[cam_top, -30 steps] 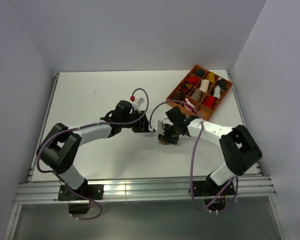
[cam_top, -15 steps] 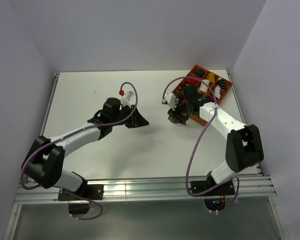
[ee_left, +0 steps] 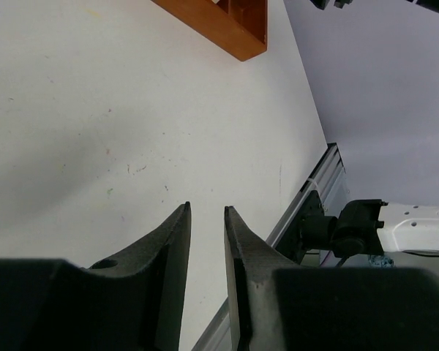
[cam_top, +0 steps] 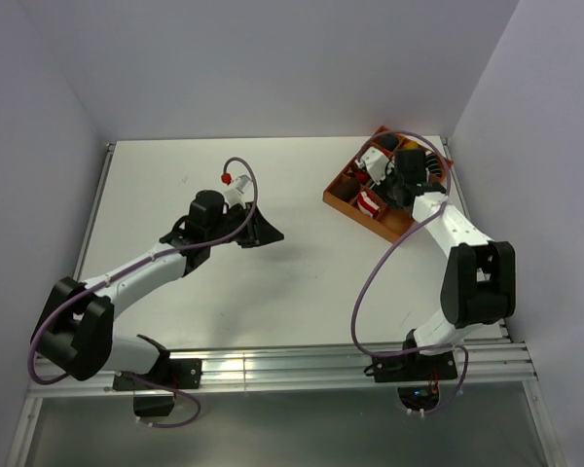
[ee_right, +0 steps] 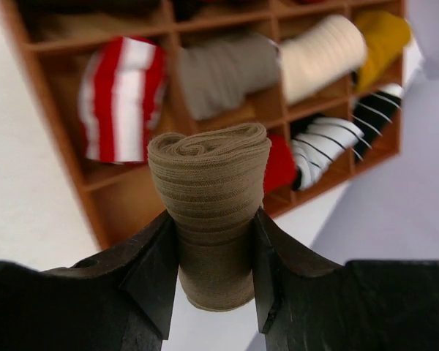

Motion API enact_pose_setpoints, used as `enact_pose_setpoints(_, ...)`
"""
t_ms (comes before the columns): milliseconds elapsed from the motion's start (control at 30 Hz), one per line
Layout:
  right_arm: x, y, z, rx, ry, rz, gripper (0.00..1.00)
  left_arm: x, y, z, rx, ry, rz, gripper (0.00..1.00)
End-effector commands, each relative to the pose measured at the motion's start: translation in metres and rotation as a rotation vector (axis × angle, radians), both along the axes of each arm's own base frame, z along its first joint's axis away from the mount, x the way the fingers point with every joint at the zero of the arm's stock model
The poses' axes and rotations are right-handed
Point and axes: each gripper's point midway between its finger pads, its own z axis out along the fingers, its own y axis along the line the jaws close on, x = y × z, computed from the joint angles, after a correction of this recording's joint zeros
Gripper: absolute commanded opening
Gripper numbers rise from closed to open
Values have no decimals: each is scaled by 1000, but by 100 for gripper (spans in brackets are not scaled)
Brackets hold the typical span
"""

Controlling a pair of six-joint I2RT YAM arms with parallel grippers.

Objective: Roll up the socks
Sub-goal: Place the sock in the storage box.

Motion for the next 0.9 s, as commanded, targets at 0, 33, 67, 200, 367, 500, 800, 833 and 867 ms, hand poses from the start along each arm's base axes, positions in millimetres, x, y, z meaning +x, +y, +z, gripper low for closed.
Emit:
enact_pose_setpoints(0, 25, -33, 12, -123, -149, -97, 0, -2, 2, 16, -36, -37, 2, 30)
enact_pose_setpoints(33, 23, -38, 5, -145, -140, -114, 0, -2, 2, 16, -37, -36, 1, 30)
enact_pose_setpoints(67, 23, -39, 3, -156, -143, -115, 0, -2, 3, 16, -36, -38, 2, 30)
enact_pose_setpoints(200, 18, -43, -9, -181, -149, -113, 0, -3, 5, 13, -28, -30, 4, 30)
enact_pose_setpoints(367, 1, -41, -40, -223, -94, -92, 0, -3, 5, 11, -25, -25, 5, 30)
enact_pose_setpoints(500, -6, -40, -54, -224, -75, -78, 0, -3, 4, 9, -26, -17, -1, 30)
enact_pose_setpoints(800, -10, -21, -69, -109, 54, -54, 0, -3, 3, 3, -21, 3, -8, 29)
enact_pose_setpoints(833, -10, -16, -72, -82, 77, -46, 0, -3, 3, 2, -18, 4, -9, 30)
enact_pose_setpoints(867, -20, -13, -83, -58, 144, -51, 0, -3, 3, 3, -17, 1, -10, 29)
